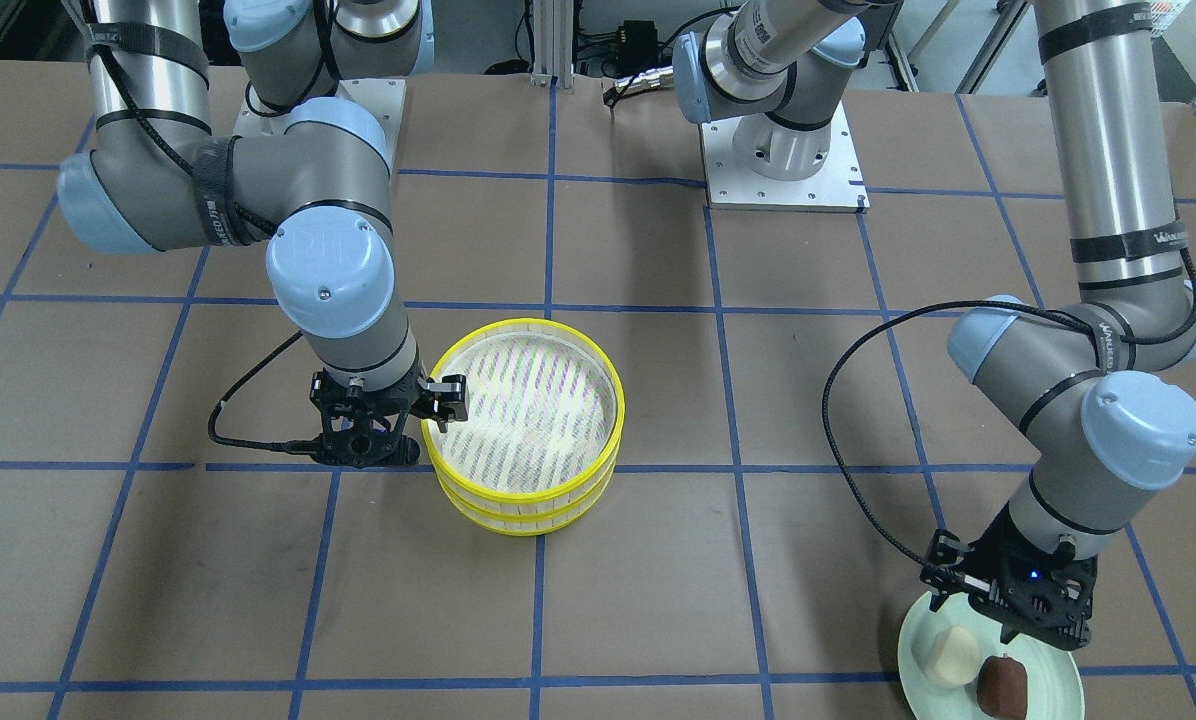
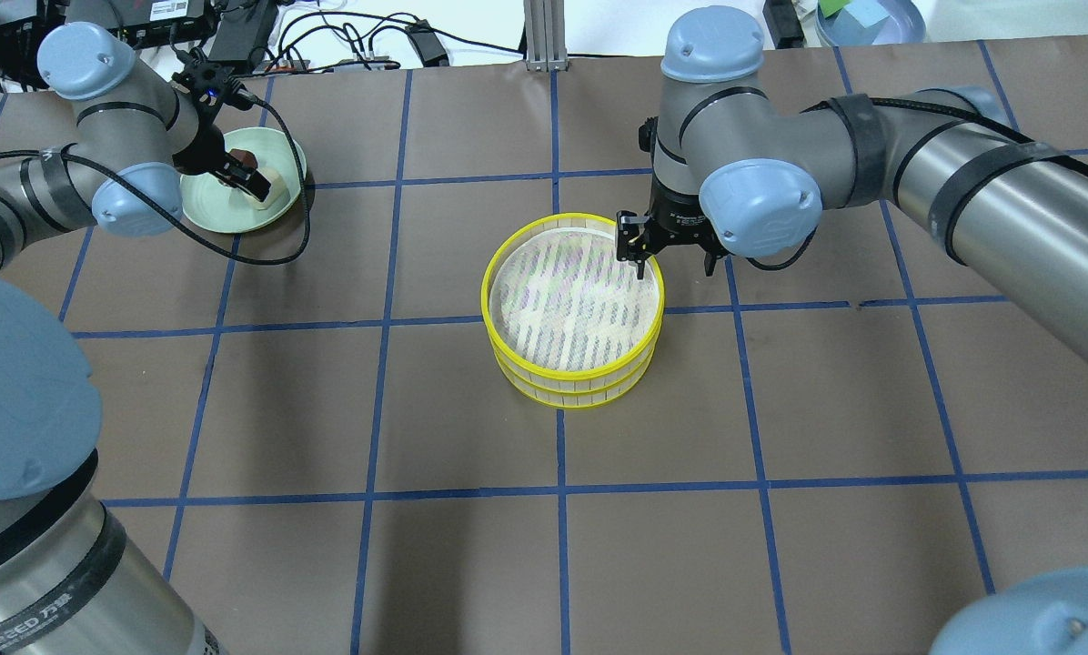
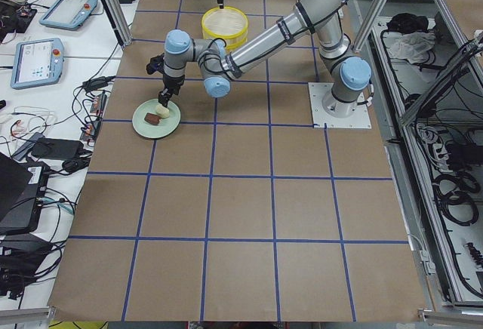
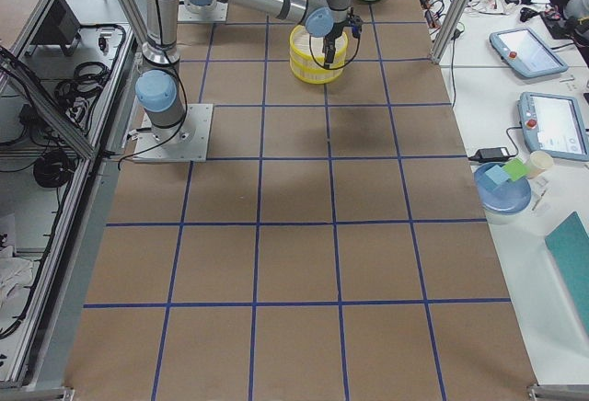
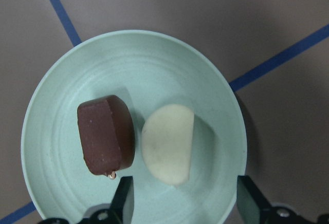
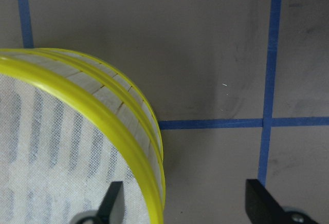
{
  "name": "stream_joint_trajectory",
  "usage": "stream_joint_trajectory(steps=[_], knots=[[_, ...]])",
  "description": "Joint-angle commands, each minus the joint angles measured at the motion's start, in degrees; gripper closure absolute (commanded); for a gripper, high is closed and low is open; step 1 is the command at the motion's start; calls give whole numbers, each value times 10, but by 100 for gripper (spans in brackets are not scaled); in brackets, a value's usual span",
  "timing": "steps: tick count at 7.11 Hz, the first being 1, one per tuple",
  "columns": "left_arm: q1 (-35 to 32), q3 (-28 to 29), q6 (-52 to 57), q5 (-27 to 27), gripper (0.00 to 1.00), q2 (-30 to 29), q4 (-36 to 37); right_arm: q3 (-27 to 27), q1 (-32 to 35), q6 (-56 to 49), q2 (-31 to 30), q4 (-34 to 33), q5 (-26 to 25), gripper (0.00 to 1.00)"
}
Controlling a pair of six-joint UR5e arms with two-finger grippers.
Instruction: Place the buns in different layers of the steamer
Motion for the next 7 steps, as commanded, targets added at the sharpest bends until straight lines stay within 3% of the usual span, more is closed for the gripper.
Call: stream_joint_trajectory(steps=[1,2,6,7], knots=[[0,7,25,-42,40,-14,19,0,0,0,7,-1,24,71],[0,7,31,-41,40,-20,20,0,0,-1,6,2,47,97],[2,30,33,-44,40,-48,45,-1,-1,0,-28,15,42,100],[2,30,32,-45,40,-50,45,-6,-1,-5,-53,52,39,100]])
